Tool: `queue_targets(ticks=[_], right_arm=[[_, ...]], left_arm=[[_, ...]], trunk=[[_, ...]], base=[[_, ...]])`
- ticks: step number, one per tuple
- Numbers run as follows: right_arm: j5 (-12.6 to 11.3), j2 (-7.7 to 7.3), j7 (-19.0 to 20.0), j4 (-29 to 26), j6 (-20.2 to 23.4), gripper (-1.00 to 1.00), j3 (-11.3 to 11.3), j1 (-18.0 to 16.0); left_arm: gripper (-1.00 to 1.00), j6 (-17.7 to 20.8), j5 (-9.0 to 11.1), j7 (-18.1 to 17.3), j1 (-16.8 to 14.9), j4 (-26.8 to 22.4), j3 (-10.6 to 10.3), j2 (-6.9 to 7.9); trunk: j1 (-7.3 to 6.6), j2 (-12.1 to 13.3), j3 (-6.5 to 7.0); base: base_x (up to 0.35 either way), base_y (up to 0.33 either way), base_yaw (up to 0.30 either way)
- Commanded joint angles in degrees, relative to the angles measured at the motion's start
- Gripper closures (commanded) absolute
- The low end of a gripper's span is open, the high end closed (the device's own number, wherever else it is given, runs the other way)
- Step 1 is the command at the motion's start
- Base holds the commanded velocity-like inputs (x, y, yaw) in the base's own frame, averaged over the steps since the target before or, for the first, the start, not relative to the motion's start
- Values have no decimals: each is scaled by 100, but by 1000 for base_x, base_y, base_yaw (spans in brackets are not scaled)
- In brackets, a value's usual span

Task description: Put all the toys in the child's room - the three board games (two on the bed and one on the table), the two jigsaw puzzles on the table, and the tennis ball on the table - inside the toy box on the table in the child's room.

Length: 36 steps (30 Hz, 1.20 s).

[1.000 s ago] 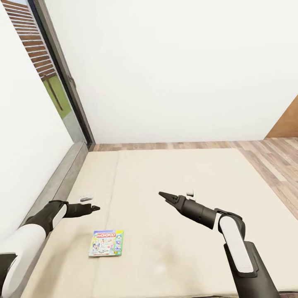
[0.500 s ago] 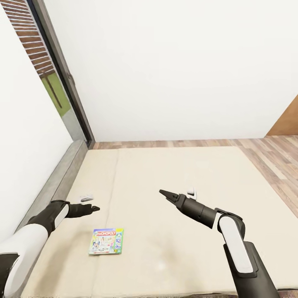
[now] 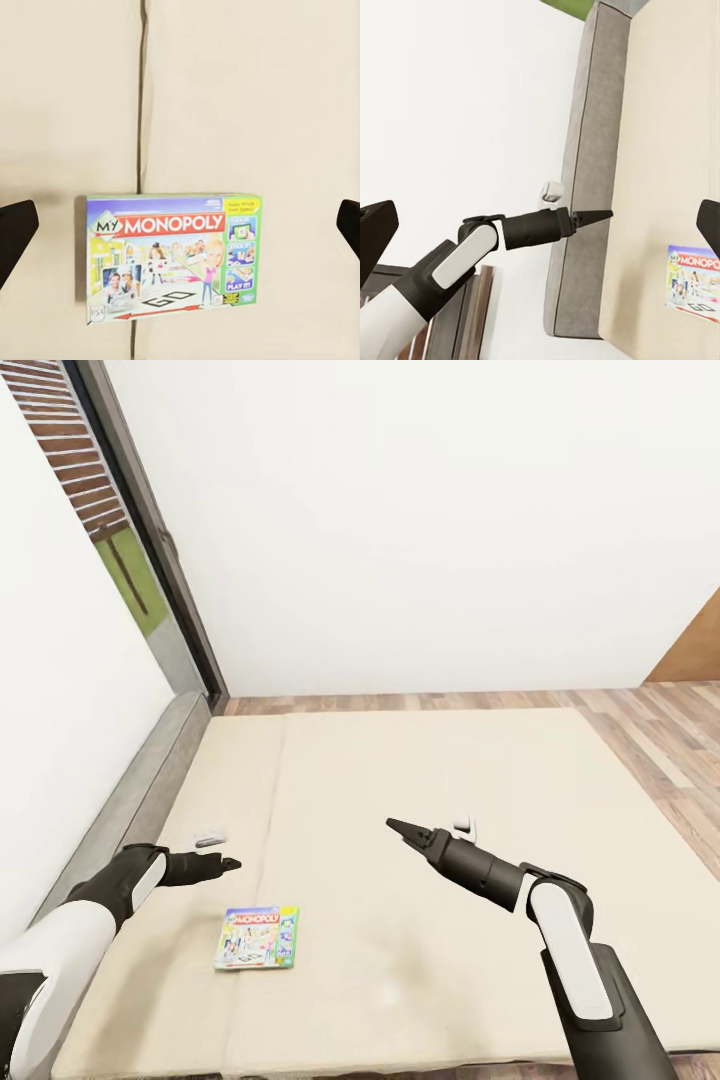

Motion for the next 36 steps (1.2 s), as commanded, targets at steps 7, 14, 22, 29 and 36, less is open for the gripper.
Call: queue_targets(ticks=[7,14,22,29,36], right_arm=[[41,9,42,0,32,-100,-20,-4],[41,16,40,3,31,-100,-15,-4],[46,17,40,7,25,-100,-14,-4],[56,13,42,8,23,-100,-14,-4],[56,27,35,4,22,-100,-14,-4]], left_arm=[[-100,44,57,6,-3,-7,-15,2],[-100,44,57,6,-3,-8,-14,2],[-100,44,57,0,-3,-7,-14,4],[-100,44,63,-7,-3,-7,-14,7],[-100,44,66,-9,-3,-9,-13,3]], trunk=[[3,-10,-13],[3,-10,-14],[3,-10,-14],[3,-10,-14],[3,-10,-30]], base=[[0,0,1],[0,0,0],[0,0,0],[0,0,3],[0,3,138]])
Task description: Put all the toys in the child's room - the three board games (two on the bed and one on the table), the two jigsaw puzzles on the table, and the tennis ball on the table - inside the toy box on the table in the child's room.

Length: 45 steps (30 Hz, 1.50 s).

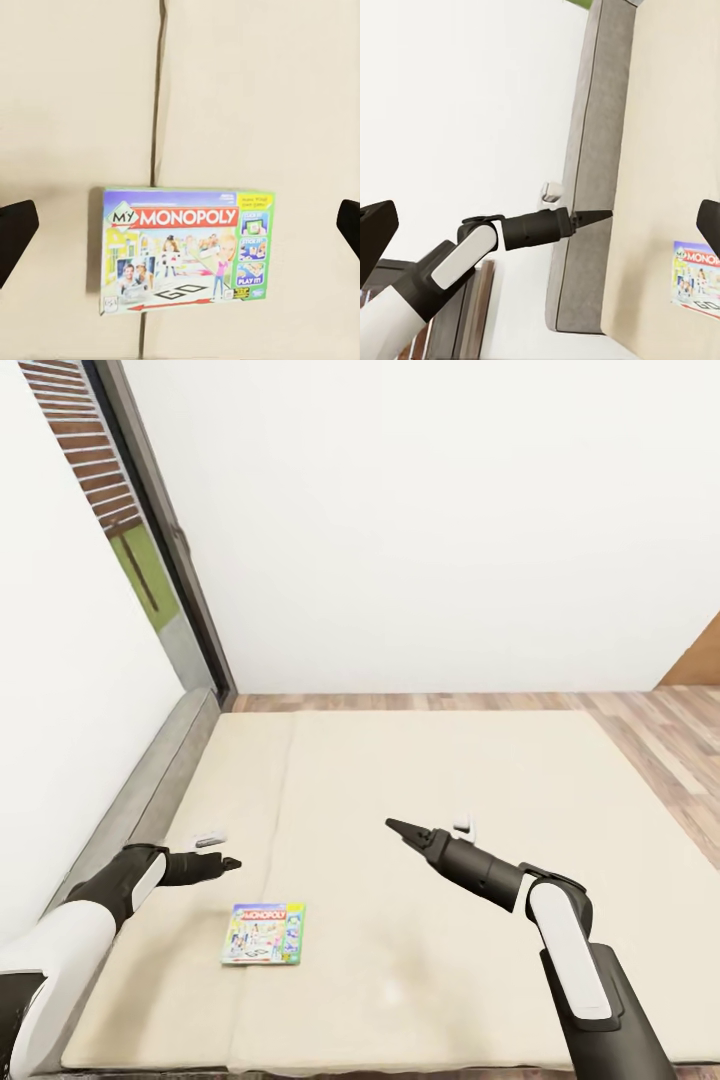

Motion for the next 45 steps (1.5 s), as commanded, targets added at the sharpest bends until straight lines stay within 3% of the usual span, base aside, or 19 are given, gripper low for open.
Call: queue_targets(ticks=[1,12,45], right_arm=[[37,8,44,-1,32,-100,-15,-4],[39,14,41,3,24,-100,-15,-4],[54,16,39,77,-10,-100,-14,-4]], left_arm=[[-100,45,54,7,-3,-7,-15,4],[-100,45,47,19,-3,-7,-12,6],[-100,44,46,23,-3,-10,-8,-1]], trunk=[[3,-10,-13],[3,-10,-42],[3,-10,-31]], base=[[0,42,212],[0,132,126],[28,6,-1]])
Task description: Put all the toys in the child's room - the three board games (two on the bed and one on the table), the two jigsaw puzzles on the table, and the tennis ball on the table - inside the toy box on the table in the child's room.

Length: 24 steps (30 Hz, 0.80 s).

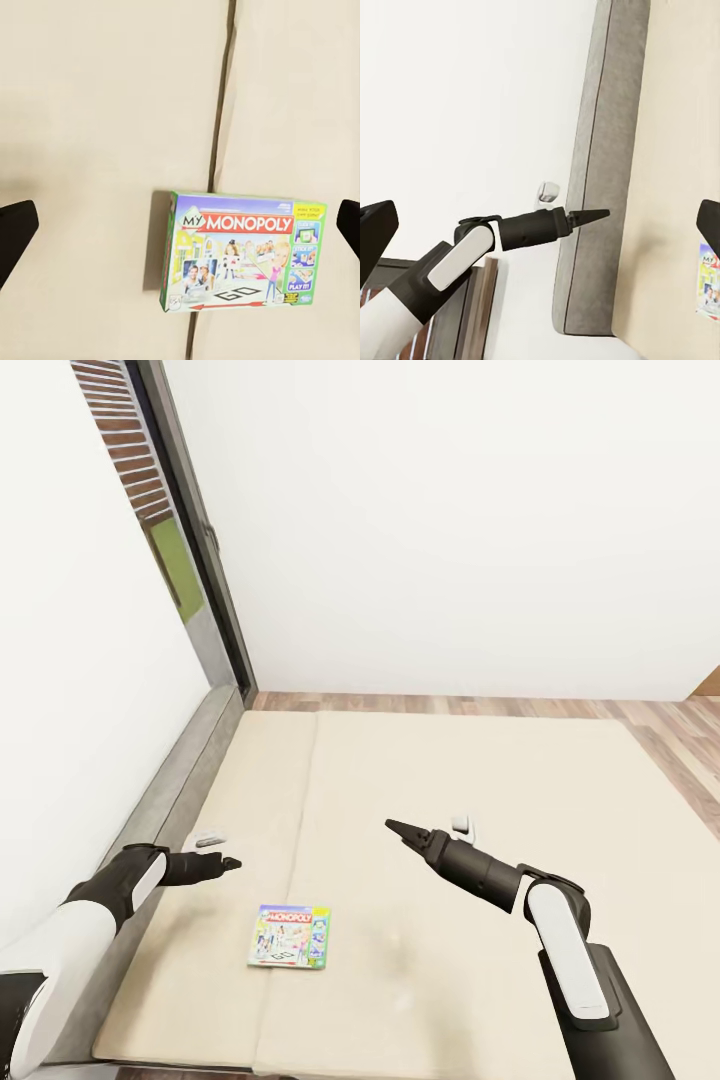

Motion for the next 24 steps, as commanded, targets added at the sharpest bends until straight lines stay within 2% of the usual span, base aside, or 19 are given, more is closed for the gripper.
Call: queue_targets(ticks=[1,15,24], right_arm=[[39,6,44,0,33,-100,-15,-5],[40,8,41,-2,34,-100,-14,-5],[38,13,24,-11,32,-100,-6,-5]], left_arm=[[-100,46,55,7,-3,-7,-13,4],[-100,47,51,12,-3,-2,-19,-8],[-100,60,36,22,-3,33,-22,-127]], trunk=[[3,-10,-9],[3,-10,-31],[3,-10,-105]], base=[[0,0,0],[0,0,0],[0,0,0]])
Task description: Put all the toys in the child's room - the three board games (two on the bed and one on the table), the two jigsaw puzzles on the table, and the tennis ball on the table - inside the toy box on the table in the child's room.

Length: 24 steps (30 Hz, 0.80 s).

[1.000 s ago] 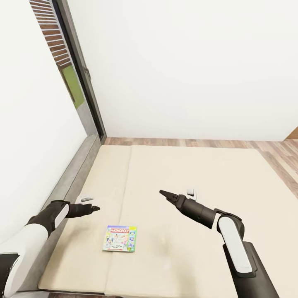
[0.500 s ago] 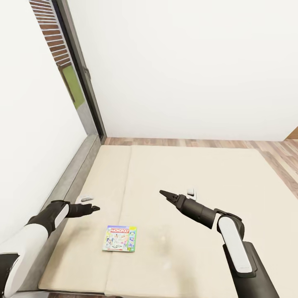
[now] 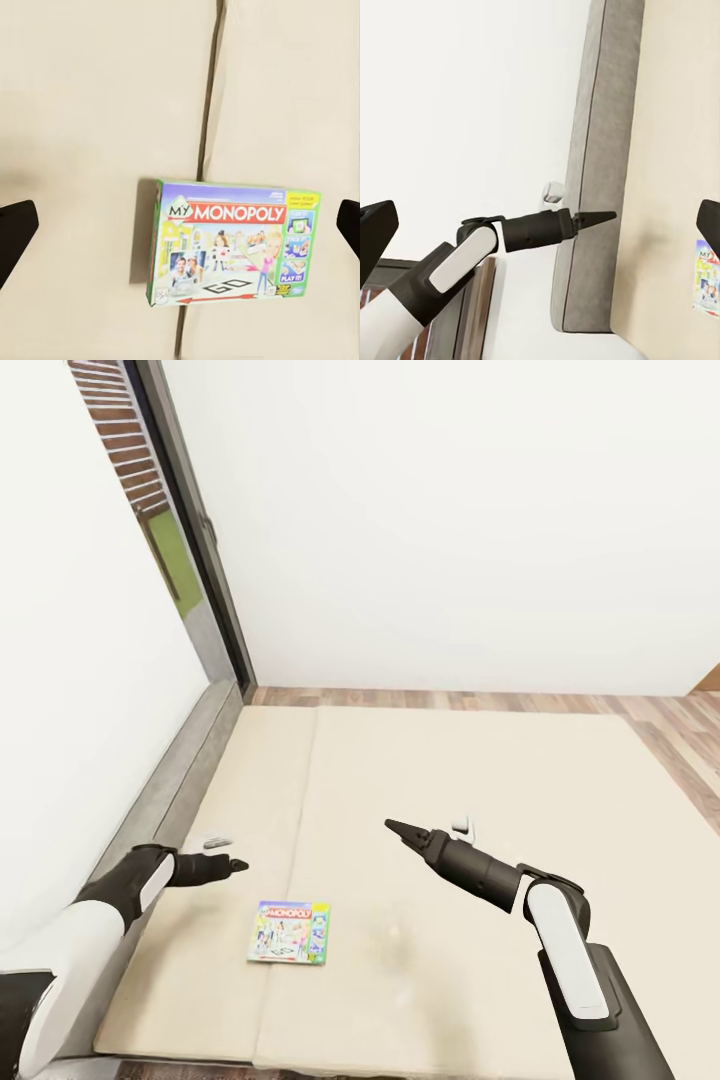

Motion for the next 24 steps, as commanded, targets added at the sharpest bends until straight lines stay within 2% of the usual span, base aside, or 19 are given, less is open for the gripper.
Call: queue_targets(ticks=[1,4,6,7,8,13,19,24], right_arm=[[38,6,39,-14,32,-100,-10,-5],[43,8,16,-53,35,-100,24,-5],[47,12,-8,-88,50,-100,176,-5],[47,12,-14,-96,48,-100,259,-5],[52,13,-31,-107,44,-100,452,-7],[51,21,-117,-121,35,-100,933,-11],[42,-1,-159,-126,39,-100,1072,-13],[29,-19,-166,-126,51,-100,1027,-13]], left_arm=[[-100,47,52,7,-3,-2,-14,-18],[-100,48,48,8,-3,2,-14,-51],[-100,49,30,8,-3,4,-14,-77],[-100,49,19,8,-3,4,-14,-84],[-100,49,-4,9,-3,5,-14,-97],[-100,45,-37,9,-3,6,-14,-155],[-100,46,-46,6,-3,6,-14,-177],[-100,42,-47,1,-3,6,-14,-182]], trunk=[[3,-10,-19],[3,-10,-46],[3,-10,-64],[3,-10,-74],[3,-10,-83],[3,-10,-129],[3,-10,-184],[3,-10,-231]], base=[[0,0,0],[0,0,13],[0,0,43],[0,0,51],[0,0,61],[0,0,75],[0,0,88],[0,0,92]])
